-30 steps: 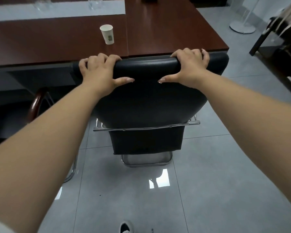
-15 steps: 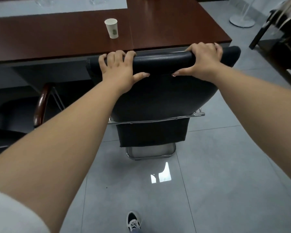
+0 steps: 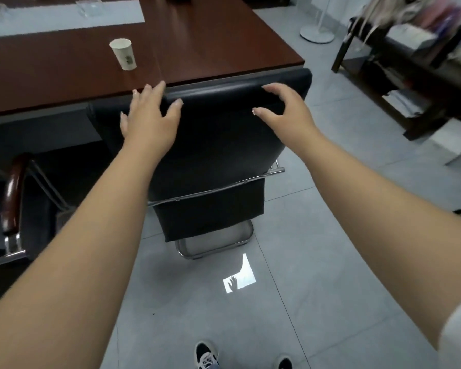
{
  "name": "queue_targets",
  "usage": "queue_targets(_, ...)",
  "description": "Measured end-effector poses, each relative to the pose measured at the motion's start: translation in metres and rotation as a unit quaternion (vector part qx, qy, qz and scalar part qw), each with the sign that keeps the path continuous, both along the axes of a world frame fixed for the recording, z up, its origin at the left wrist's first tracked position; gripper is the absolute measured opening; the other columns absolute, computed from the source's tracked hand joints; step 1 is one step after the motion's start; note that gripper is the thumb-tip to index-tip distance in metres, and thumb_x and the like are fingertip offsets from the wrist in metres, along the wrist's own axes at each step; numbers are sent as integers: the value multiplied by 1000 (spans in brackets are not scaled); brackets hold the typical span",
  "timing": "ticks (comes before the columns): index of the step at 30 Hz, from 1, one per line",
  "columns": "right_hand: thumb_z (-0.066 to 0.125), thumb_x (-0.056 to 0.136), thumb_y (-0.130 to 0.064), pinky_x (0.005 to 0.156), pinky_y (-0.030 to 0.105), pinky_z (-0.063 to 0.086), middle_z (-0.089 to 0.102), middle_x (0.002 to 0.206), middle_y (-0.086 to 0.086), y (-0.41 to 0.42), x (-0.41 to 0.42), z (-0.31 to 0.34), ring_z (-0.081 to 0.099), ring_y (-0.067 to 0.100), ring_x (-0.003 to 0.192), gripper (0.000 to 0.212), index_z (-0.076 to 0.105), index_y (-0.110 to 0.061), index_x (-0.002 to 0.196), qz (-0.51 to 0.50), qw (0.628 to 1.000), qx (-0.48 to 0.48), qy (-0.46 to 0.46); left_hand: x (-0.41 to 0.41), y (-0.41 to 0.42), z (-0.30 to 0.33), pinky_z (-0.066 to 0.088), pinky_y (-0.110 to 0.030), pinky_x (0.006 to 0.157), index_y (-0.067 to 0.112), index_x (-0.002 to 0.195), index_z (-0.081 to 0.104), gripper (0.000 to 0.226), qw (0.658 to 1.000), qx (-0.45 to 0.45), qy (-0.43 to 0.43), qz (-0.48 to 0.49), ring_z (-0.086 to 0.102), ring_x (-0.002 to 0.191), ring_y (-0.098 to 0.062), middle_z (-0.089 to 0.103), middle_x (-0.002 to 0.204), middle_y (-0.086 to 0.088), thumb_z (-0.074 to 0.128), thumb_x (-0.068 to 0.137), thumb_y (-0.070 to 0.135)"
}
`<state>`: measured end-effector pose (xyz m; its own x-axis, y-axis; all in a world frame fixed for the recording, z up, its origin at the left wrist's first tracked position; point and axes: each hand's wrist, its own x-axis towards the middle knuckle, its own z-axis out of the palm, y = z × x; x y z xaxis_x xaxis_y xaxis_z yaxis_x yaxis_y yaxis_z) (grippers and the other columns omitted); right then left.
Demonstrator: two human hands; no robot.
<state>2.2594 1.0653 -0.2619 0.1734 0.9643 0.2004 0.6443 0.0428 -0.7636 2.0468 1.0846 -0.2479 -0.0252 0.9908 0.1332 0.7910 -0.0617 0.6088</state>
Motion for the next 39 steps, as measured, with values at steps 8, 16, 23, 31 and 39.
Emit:
queue_targets(8,63,87,-21,79,23,52,63,85,-8,-62,41,-15,62,12,87,5,62,-26,86,-175,955,42,236,108,-45,-7,46,-16,80,27,94,59,8,927,-67,-334,-155,63,88,-2,68,93,6,51,94,25)
queue_targets(16,65,86,-18,62,12,44,63,75,-5,-80,159,-23,59,6,68,13,61,-24,76,-258,917,51,301,240,-44,-13,47,-16,60,19,95,60,8,903,-138,-349,-210,68,77,-10,69,80,3,53,93,23)
queue_targets(23,66,86,-22,55,10,44,63,73,-3,-77,269,-22,58,6,62,11,60,-22,76,-287,900,47,323,362,-31,-15,44,-7,55,14,85,61,14,884,-171,-376,-218,63,67,-10,65,73,-1,50,94,12)
queue_targets(31,66,85,-29,45,10,40,62,70,1,-56,376,-28,55,2,53,16,58,-19,75,-346,881,31,321,473,9,-20,43,-7,54,17,74,61,23,878,-190,-366,-243,61,63,-9,65,71,-3,50,93,12)
queue_targets(39,68,83,-31,59,20,46,63,68,-1,32,474,-24,57,9,59,18,57,-19,75,-369,885,38,282,577,115,-29,45,-7,56,17,73,62,20,869,-175,-351,-301,61,59,-3,64,68,-1,55,91,12)
